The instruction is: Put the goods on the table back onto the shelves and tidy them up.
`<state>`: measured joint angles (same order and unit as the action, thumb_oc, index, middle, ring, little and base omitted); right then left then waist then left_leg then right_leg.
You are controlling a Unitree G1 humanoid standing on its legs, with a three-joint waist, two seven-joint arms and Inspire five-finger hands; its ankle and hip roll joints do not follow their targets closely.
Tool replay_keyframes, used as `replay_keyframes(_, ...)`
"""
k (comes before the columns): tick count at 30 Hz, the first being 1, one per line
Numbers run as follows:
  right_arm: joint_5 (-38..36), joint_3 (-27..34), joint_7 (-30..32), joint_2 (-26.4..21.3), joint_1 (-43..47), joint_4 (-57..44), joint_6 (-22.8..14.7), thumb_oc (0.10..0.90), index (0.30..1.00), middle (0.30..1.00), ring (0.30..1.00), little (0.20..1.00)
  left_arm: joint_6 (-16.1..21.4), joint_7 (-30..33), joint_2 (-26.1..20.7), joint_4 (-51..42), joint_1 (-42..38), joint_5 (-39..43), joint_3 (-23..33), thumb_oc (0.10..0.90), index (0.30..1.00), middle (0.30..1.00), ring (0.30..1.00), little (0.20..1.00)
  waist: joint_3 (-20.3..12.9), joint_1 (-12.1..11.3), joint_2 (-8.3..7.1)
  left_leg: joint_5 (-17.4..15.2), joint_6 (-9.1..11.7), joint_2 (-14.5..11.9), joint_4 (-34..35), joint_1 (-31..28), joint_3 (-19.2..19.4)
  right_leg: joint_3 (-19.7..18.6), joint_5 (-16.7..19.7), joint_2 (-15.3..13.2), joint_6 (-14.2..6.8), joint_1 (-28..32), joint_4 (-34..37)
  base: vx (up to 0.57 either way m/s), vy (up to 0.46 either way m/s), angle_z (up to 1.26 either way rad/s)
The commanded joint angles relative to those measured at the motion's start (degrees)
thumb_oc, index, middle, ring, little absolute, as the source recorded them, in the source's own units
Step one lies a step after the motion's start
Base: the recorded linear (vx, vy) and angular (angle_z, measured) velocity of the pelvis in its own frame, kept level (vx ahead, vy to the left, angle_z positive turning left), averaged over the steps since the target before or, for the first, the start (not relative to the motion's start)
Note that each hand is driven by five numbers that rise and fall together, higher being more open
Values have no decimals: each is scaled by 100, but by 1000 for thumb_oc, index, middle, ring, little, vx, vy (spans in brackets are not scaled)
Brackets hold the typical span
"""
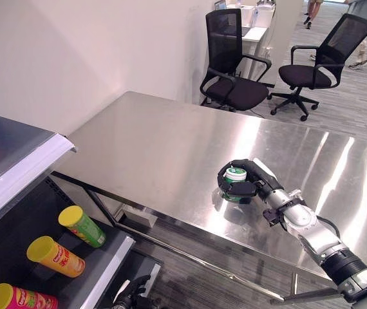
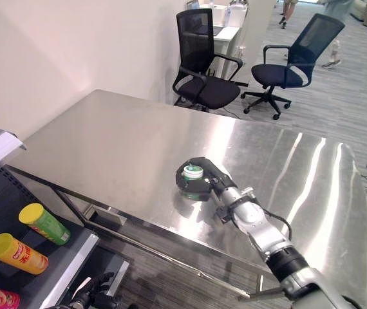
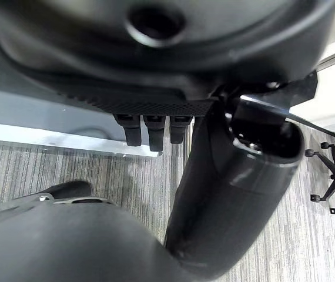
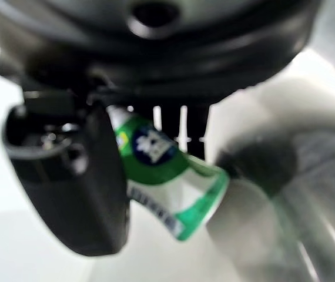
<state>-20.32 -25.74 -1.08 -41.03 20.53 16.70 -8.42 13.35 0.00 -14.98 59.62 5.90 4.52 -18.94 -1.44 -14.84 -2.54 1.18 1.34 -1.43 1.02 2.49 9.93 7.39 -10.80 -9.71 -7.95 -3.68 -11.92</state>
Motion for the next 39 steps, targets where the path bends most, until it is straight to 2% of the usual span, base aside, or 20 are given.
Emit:
replay_keyframes(1,293,813,366,-111,283,-918,-672,400,300,300,300,300,-27,164,-183,191,53,-166,61,800,900,900,900,900,-48,-121,-352,257,-113,263,398,261,179,-236,1678,-192,-383,888,417,-56,-5,-1)
replay_keyframes(7,929,1467,538,-582,182,-2046,-820,400,300,300,300,300,-37,218,-232,162,-211,-241,190,800,900,900,900,900,-43,91,-289,266,-119,175,398,207,294,-301,1491,-165,-355,753,238,-66,-17,-8)
replay_keyframes(13,1578,1555,451,-522,194,-3072,-846,400,300,300,300,300,-62,249,-262,213,-456,-290,276,800,900,900,900,900,-63,235,-232,325,-91,50,398,174,420,-379,1215,-89,-323,739,171,-107,-60,-24)
replay_keyframes(17,1785,1472,323,-304,76,-3672,-885,400,300,300,300,300,-45,276,-364,104,-644,-320,329,800,900,900,900,900,27,315,-205,498,-64,-133,376,331,448,-930,934,179,-220,690,104,-192,-100,-8)
replay_keyframes(18,1785,1472,323,-304,76,-3672,-885,400,300,300,300,300,-45,276,-364,104,-644,-320,329,800,900,900,900,900,27,315,-205,498,-64,-133,376,331,448,-930,934,179,-220,690,104,-193,-129,-15)
replay_keyframes(19,1827,1405,272,-192,-22,-3871,-915,400,300,300,300,300,-57,285,-380,146,-709,-393,333,800,900,900,900,900,18,290,-212,559,-52,-228,360,378,481,-1020,716,278,-136,749,201,-171,-133,-17)
replay_keyframes(20,1853,1398,269,-159,-78,-3959,-926,400,300,300,300,300,-63,285,-384,163,-728,-439,326,800,900,900,900,900,21,271,-220,604,-41,-282,352,412,459,-1036,591,346,-85,781,239,-291,-250,-14)
replay_keyframes(21,1845,1375,228,-79,-179,-4114,-938,400,300,300,300,300,-81,279,-401,190,-795,-521,324,800,900,900,900,900,66,247,-250,732,1,-408,329,523,398,-1062,355,530,25,810,288,-253,-229,-7)
replay_keyframes(22,1813,1362,212,-39,-234,-4193,-958,400,300,300,300,300,-92,283,-408,208,-839,-555,312,800,900,900,900,900,109,246,-260,815,32,-469,323,594,355,-1078,293,630,80,803,290,-200,-183,-2)
replay_keyframes(23,1811,1371,208,-37,-241,-4200,-955,400,300,300,300,300,-91,283,-410,211,-843,-556,310,800,900,900,900,900,105,253,-256,824,37,-477,323,605,340,-1066,293,641,88,794,282,-161,-136,3)
replay_keyframes(25,1746,1323,248,60,-297,-4292,-991,400,300,300,300,300,-114,299,-408,261,-962,-624,246,800,900,900,900,900,257,252,-261,1045,124,-602,303,838,226,-1161,183,864,203,752,258,-254,-188,11)
replay_keyframes(27,1717,1296,272,150,-323,-4336,-1019,400,300,300,300,300,-132,314,-398,281,-1056,-694,185,800,900,900,900,900,414,271,-259,1116,188,-710,307,1002,92,-1189,152,1042,274,610,156,-300,-200,47)
replay_keyframes(29,1740,1281,399,252,-439,-4410,-1088,400,300,300,300,300,-166,364,-352,412,-1054,-744,187,800,900,900,900,900,601,266,-245,1144,244,-844,302,1247,-15,-1021,165,1211,367,482,57,-282,-192,68)
replay_keyframes(31,1778,1293,480,280,-472,-4404,-1095,400,300,300,300,300,-173,412,-330,467,-1040,-723,232,800,900,900,900,900,674,256,-237,1165,285,-890,288,1356,-1,-916,183,1226,380,442,45,-209,-94,50)
replay_keyframes(33,1875,1311,586,303,-523,-4389,-1100,400,300,300,300,300,-188,459,-293,450,-974,-650,331,800,900,900,900,900,765,282,-247,1097,258,-961,214,1456,291,-649,265,1151,385,310,25,-263,-45,55)
replay_keyframes(34,1894,1331,605,290,-582,-4409,-1090,400,300,300,300,300,-190,469,-285,450,-902,-622,386,800,900,900,900,900,757,328,-281,973,201,-988,133,1400,553,-491,321,1060,360,273,59,-275,25,103)
replay_keyframes(35,1954,1334,635,280,-730,-4489,-1090,400,300,300,300,300,-182,486,-253,469,-722,-579,511,800,900,900,900,900,679,395,-340,796,170,-1030,-129,1277,816,-265,531,885,300,242,287,-196,33,123)
replay_keyframes(37,1970,1334,627,270,-781,-4539,-1098,400,300,300,300,300,-176,494,-237,496,-674,-581,543,800,900,900,900,900,643,435,-368,701,189,-1039,-292,1191,861,-181,658,796,266,241,411,-136,52,95)
replay_keyframes(39,2010,1364,640,223,-804,-4625,-1138,400,300,300,300,300,-144,554,-232,505,-710,-753,493,800,900,900,900,900,579,587,-408,449,259,-1140,-576,824,1017,62,942,519,215,150,664,-179,106,44)
